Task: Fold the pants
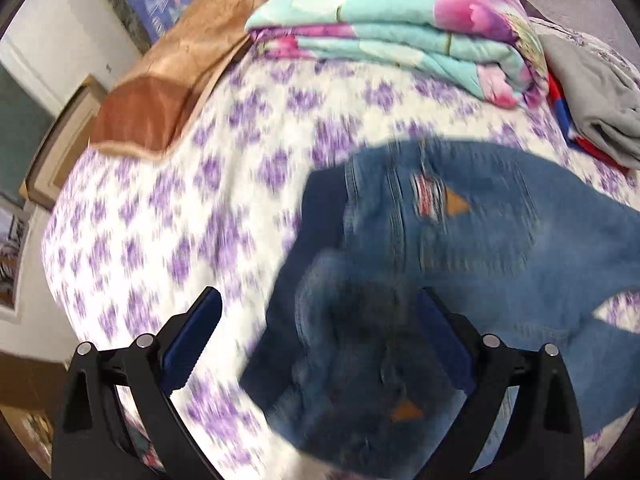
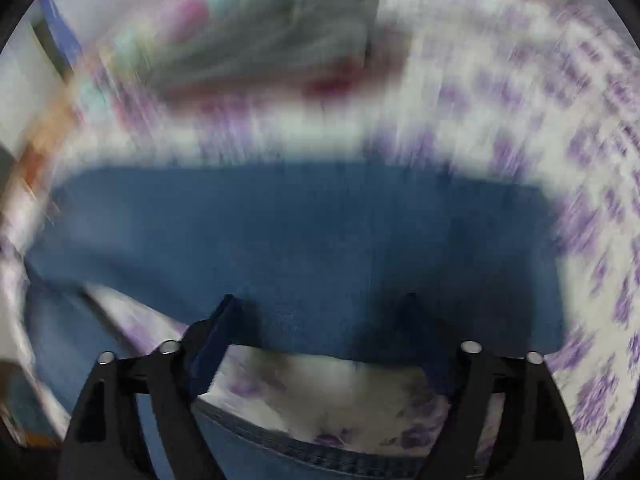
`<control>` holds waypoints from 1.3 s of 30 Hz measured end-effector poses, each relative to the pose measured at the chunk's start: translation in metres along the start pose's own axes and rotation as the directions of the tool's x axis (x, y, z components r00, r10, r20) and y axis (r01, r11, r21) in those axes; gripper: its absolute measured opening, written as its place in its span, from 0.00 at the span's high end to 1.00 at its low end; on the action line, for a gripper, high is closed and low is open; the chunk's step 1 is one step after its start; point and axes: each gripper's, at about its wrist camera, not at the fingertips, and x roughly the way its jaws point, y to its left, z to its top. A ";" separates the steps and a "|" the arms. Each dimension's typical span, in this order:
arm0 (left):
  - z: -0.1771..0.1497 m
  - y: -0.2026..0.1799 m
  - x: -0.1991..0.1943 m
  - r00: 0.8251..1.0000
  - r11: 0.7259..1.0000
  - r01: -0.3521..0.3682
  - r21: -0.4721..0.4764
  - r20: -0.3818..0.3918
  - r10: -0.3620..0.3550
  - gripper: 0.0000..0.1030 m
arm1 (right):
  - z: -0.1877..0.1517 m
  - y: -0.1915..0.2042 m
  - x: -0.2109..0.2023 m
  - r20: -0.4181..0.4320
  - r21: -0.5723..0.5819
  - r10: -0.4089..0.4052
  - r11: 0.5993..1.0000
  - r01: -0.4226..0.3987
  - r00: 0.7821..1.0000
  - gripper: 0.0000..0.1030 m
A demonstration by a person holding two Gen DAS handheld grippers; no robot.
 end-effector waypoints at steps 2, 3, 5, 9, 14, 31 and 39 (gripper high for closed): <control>0.021 0.002 0.009 1.000 0.999 -0.001 0.038 0.002 0.001 0.08 | 0.002 0.011 -0.007 0.035 -0.035 -0.066 0.997 0.068 0.997 0.16; 0.030 0.003 0.014 1.000 0.998 0.003 0.058 0.005 -0.003 0.08 | 0.004 0.012 -0.012 0.022 -0.020 -0.069 0.997 0.070 0.997 0.16; 0.049 0.005 0.027 1.000 0.994 0.021 0.104 0.004 -0.021 0.08 | 0.005 0.014 -0.036 0.084 0.021 -0.046 0.999 0.045 0.995 0.16; 0.075 -0.009 0.064 0.996 0.965 0.088 0.248 -0.053 -0.078 0.08 | -0.005 0.019 -0.068 0.156 0.079 -0.089 0.994 0.077 0.984 0.16; 0.089 -0.025 0.096 0.982 0.929 0.180 0.324 -0.106 -0.153 0.15 | -0.029 0.025 -0.088 0.192 0.155 -0.084 0.986 0.055 0.978 0.15; 0.096 -0.033 0.079 0.994 0.922 0.072 0.379 0.049 -0.098 0.55 | 0.018 0.071 -0.032 0.171 0.206 0.127 0.965 -0.161 0.977 0.11; 0.093 -0.020 0.089 0.996 0.971 0.091 0.220 -0.002 -0.093 0.36 | 0.026 0.115 -0.002 0.035 -0.036 -0.024 0.999 0.026 0.999 0.08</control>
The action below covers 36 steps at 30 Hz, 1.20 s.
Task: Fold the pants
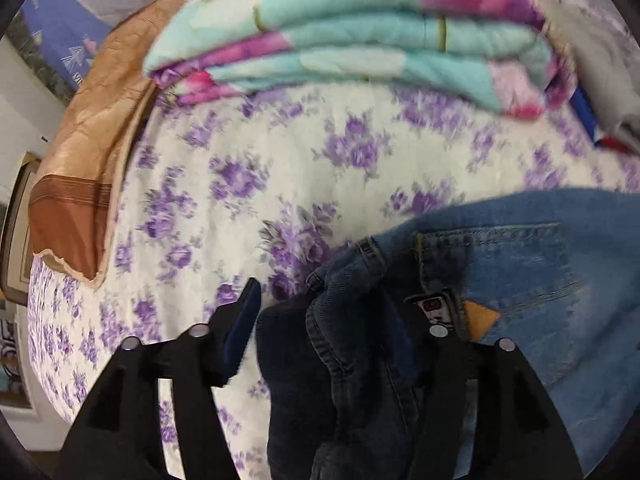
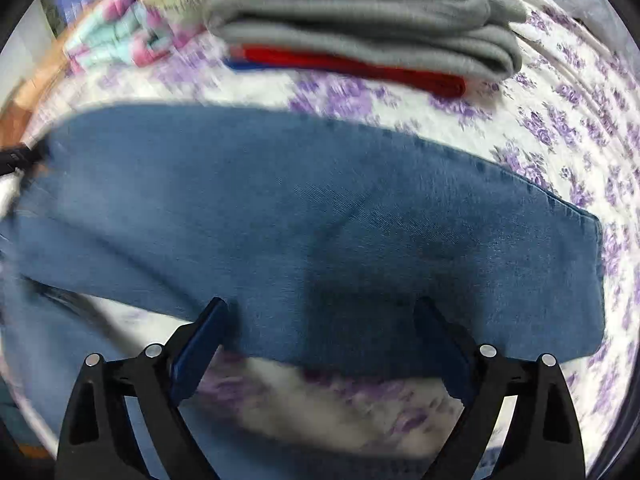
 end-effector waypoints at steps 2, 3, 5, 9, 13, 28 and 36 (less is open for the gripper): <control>-0.002 0.004 -0.017 0.999 1.000 0.004 -0.011 0.035 -0.004 0.23 | 0.006 0.003 -0.018 0.073 0.011 0.112 0.993 -0.113 0.991 0.08; -0.003 0.005 -0.024 0.999 1.000 0.009 -0.006 0.048 -0.008 0.20 | 0.012 0.007 -0.022 0.097 -0.008 0.111 0.994 -0.111 0.989 0.08; -0.003 0.002 -0.034 0.998 0.999 0.017 0.027 0.055 -0.019 0.18 | 0.027 0.012 -0.023 0.126 -0.049 0.114 0.993 -0.109 0.985 0.08; -0.004 -0.005 -0.032 0.999 0.998 -0.021 0.067 0.039 0.018 0.14 | 0.069 0.029 0.000 0.071 -0.139 0.174 0.977 -0.163 0.982 0.08; -0.012 -0.004 -0.013 1.000 0.997 -0.022 0.077 -0.011 0.022 0.14 | 0.096 0.070 0.022 0.014 -0.339 0.165 0.929 -0.151 0.986 0.09; -0.024 0.023 0.030 0.994 0.999 0.038 -0.029 -0.100 -0.041 0.13 | 0.034 0.123 0.003 -0.103 -0.391 0.400 0.826 -0.407 0.911 0.72; -0.017 0.029 0.022 0.996 0.999 0.042 -0.023 -0.082 -0.044 0.13 | 0.025 0.123 0.008 -0.198 -0.436 0.404 0.780 -0.450 0.893 0.57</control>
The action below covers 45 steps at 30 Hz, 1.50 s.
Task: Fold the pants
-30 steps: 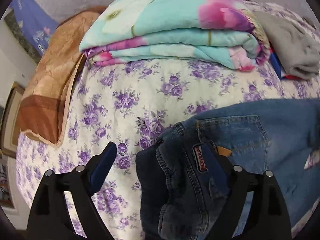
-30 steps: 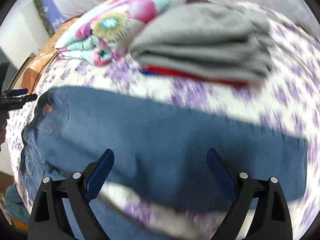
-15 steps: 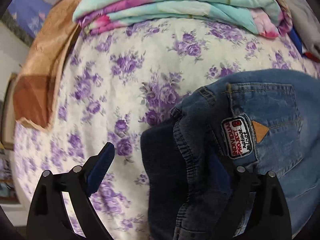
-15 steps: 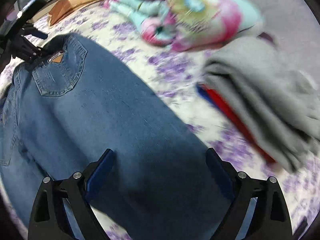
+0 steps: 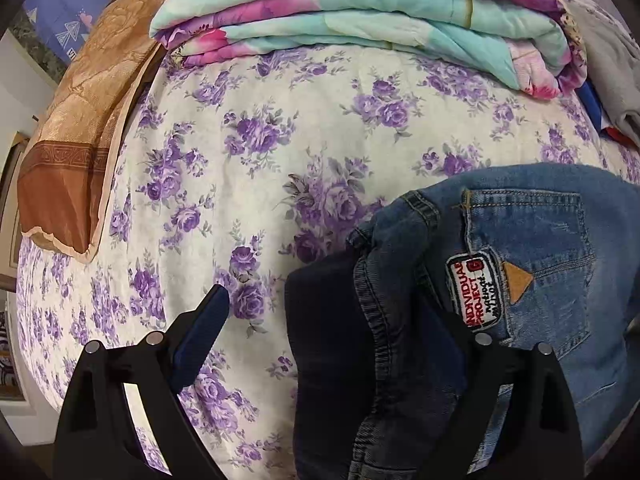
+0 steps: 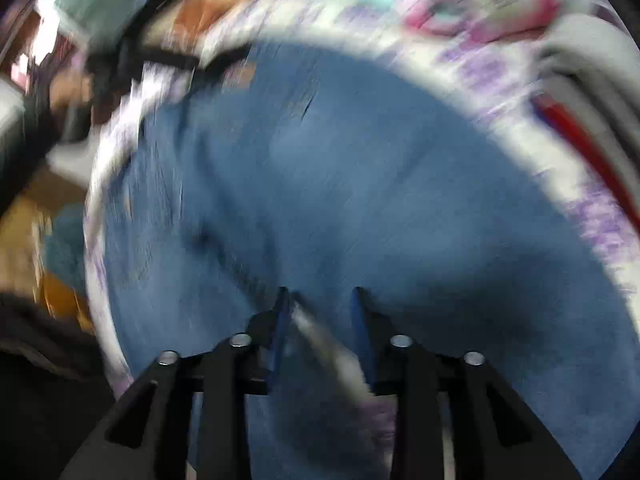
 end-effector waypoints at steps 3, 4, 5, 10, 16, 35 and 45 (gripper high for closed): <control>0.002 0.004 -0.009 1.000 1.000 0.022 -0.020 0.019 -0.022 0.13 | 0.015 -0.038 -0.033 0.137 0.125 -0.073 0.991 0.056 0.988 0.50; 0.002 -0.001 -0.011 0.999 0.999 0.028 -0.021 0.026 -0.028 0.13 | 0.023 -0.049 -0.035 0.148 0.167 -0.143 0.979 0.118 0.979 0.50; 0.004 -0.002 -0.013 0.999 0.999 0.033 -0.019 0.034 -0.032 0.13 | 0.029 -0.053 -0.034 0.156 0.185 -0.183 0.971 0.153 0.971 0.50; 0.012 -0.014 -0.005 1.000 0.999 0.013 0.030 0.011 -0.013 0.13 | 0.051 -0.060 0.003 0.097 0.132 -0.309 0.946 0.296 0.946 0.27; 0.006 -0.021 -0.020 0.998 1.000 0.028 -0.009 0.051 -0.027 0.13 | -0.001 -0.105 -0.039 0.112 0.394 -0.431 0.846 0.359 0.895 0.27; -0.047 -0.151 -0.056 0.968 0.969 0.248 0.006 0.026 -0.248 0.13 | -0.122 -0.157 -0.108 0.211 0.682 -0.514 0.687 0.251 0.831 0.17; -0.062 -0.202 -0.026 0.982 0.967 0.188 0.173 -0.045 -0.183 0.04 | -0.151 -0.215 -0.104 -0.067 0.724 -0.570 0.537 0.433 0.819 0.08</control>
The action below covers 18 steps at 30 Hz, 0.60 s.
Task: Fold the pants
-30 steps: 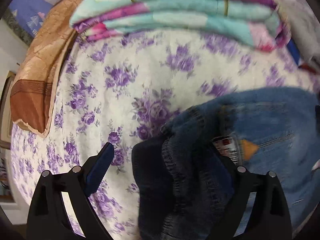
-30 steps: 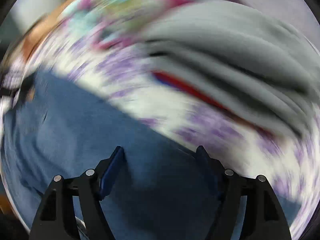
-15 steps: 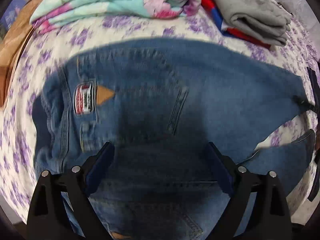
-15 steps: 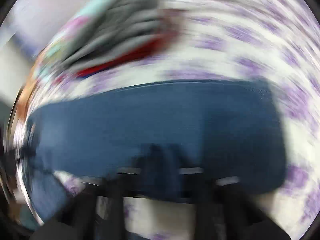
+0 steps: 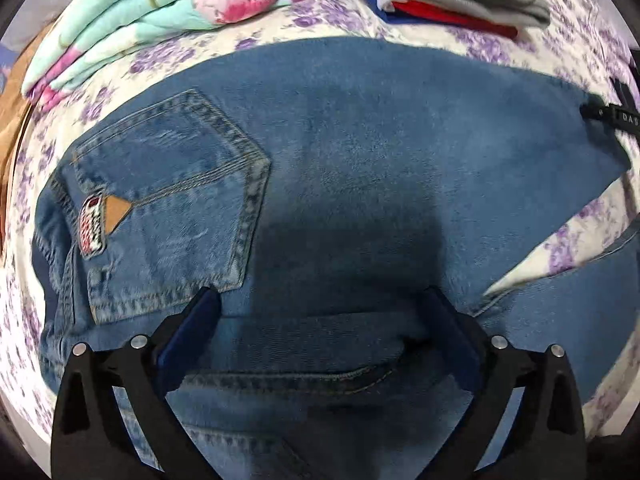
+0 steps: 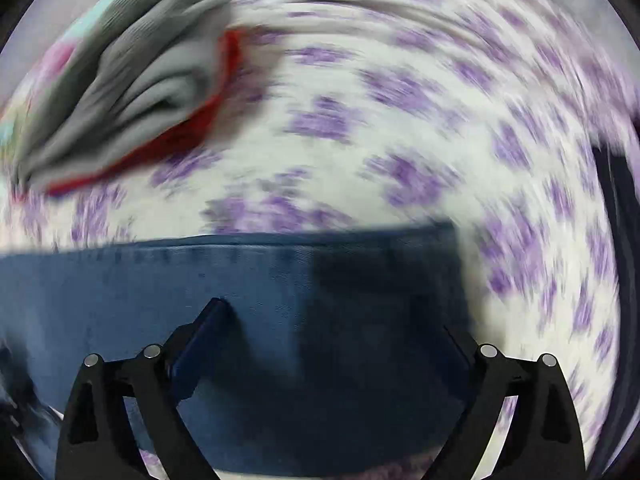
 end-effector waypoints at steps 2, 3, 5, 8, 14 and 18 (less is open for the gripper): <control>-0.002 0.006 -0.015 1.000 1.000 0.021 -0.001 0.007 -0.021 0.05 | -0.002 0.000 -0.013 0.031 0.001 0.012 1.000 -0.012 0.999 0.08; -0.003 0.011 -0.025 0.999 1.000 0.026 0.002 0.028 -0.026 0.05 | -0.001 0.005 -0.020 0.052 -0.018 0.011 1.000 -0.010 0.999 0.08; -0.005 0.028 -0.053 0.995 1.000 0.013 0.004 0.103 -0.013 0.05 | 0.002 0.030 -0.037 0.110 -0.073 0.062 0.996 -0.054 0.992 0.07; -0.001 0.080 -0.083 0.984 0.997 -0.001 -0.072 0.179 0.014 0.05 | 0.011 0.078 -0.050 0.126 -0.199 0.174 0.969 -0.147 0.977 0.03; 0.027 0.175 -0.063 0.985 0.990 -0.121 -0.075 0.113 0.129 0.05 | 0.012 0.204 -0.022 -0.105 -0.529 0.311 0.787 -0.318 0.945 0.03; 0.029 0.213 -0.041 0.985 0.982 -0.162 -0.096 0.046 0.167 0.05 | 0.006 0.246 -0.019 -0.131 -0.627 0.272 0.722 -0.293 0.953 0.03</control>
